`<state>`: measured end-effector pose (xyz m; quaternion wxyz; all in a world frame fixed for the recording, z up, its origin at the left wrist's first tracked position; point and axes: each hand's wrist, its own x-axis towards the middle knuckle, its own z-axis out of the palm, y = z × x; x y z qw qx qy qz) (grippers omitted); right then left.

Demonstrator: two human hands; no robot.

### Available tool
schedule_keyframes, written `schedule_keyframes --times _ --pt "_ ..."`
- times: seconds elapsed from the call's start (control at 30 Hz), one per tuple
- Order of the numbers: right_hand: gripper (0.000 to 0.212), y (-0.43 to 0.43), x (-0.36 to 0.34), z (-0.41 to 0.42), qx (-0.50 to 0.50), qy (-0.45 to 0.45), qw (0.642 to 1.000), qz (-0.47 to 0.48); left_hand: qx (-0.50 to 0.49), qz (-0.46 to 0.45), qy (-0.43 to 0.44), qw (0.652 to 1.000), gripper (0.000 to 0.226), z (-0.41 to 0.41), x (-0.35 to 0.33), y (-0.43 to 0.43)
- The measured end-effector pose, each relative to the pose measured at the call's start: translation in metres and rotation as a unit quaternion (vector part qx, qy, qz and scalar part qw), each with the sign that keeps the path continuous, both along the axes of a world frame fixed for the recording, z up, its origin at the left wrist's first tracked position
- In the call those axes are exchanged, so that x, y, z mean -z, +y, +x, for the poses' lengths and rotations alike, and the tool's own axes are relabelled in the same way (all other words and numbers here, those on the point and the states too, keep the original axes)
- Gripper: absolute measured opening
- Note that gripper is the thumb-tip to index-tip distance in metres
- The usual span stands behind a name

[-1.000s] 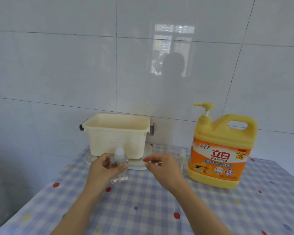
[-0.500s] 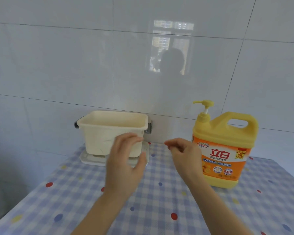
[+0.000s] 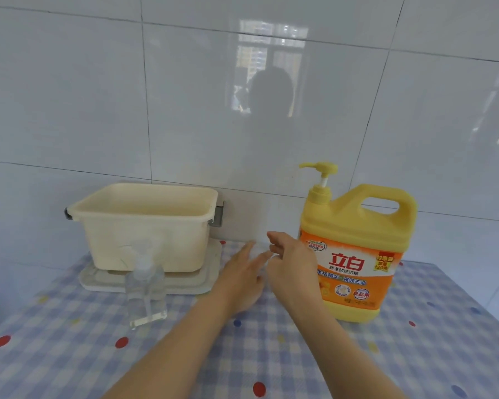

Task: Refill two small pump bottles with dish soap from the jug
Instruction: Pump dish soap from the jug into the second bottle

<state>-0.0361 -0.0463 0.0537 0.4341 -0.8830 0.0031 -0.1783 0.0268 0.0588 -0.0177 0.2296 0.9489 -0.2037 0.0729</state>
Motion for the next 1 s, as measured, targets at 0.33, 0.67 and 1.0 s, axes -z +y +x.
schedule_keyframes --times 0.33,0.67,1.0 --pt "0.047 -0.032 0.015 0.008 0.057 0.019 0.997 -0.054 -0.062 -0.022 -0.026 0.997 0.036 0.002 -0.009 -0.013" --pt "0.029 -0.029 0.004 0.005 0.065 -0.095 0.991 -0.070 -0.159 -0.362 -0.018 0.918 0.060 -0.015 -0.024 -0.007" --pt "0.027 -0.035 -0.077 0.015 0.107 -0.338 0.929 -0.106 -0.092 -0.610 0.118 0.778 0.053 -0.033 -0.077 -0.021"
